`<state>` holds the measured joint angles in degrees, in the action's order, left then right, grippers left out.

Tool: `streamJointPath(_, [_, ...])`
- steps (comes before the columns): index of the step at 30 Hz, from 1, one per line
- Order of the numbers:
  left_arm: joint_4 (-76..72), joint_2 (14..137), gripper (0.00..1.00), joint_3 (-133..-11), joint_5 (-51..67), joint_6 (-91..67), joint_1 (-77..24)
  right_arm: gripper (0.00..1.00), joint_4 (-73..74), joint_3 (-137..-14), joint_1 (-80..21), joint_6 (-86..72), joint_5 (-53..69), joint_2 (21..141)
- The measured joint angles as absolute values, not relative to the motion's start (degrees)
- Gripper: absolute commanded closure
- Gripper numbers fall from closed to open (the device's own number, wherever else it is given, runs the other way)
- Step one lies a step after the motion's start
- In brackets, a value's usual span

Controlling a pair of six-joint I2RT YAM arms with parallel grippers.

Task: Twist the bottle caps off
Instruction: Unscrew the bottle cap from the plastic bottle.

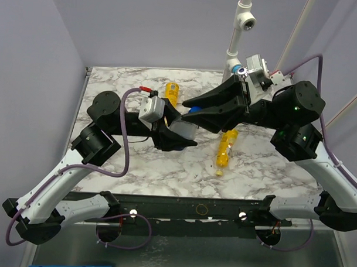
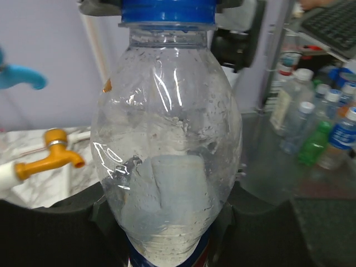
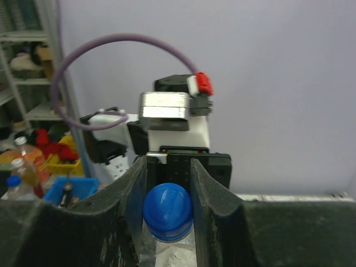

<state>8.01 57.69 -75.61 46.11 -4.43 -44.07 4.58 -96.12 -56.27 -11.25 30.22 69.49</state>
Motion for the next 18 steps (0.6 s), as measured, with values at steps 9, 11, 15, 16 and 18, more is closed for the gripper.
streamJointPath(9, [8.58,60.12,1.0,-77.78,63.44,-9.56,-44.27,0.81,1.85,-94.78,-56.25,-8.86,45.98,68.47])
streamJointPath(11, [9.06,60.23,1.0,-77.82,63.61,-9.61,-44.25,0.39,2.85,-94.78,-56.29,-8.49,44.8,68.18])
streamJointPath(15, [9.41,60.16,1.0,-77.82,59.75,-8.16,-44.21,0.07,4.14,-94.61,-57.06,-9.17,32.51,67.26])
streamJointPath(16, [9.47,60.07,1.0,-77.65,56.42,-6.94,-44.21,0.05,4.4,-94.74,-57.14,-9.41,28.56,67.13])
streamJointPath(18, [9.56,59.83,1.0,-77.01,50.13,-4.84,-44.21,0.02,5.3,-95.68,-57.17,-9.98,20.95,67.51])
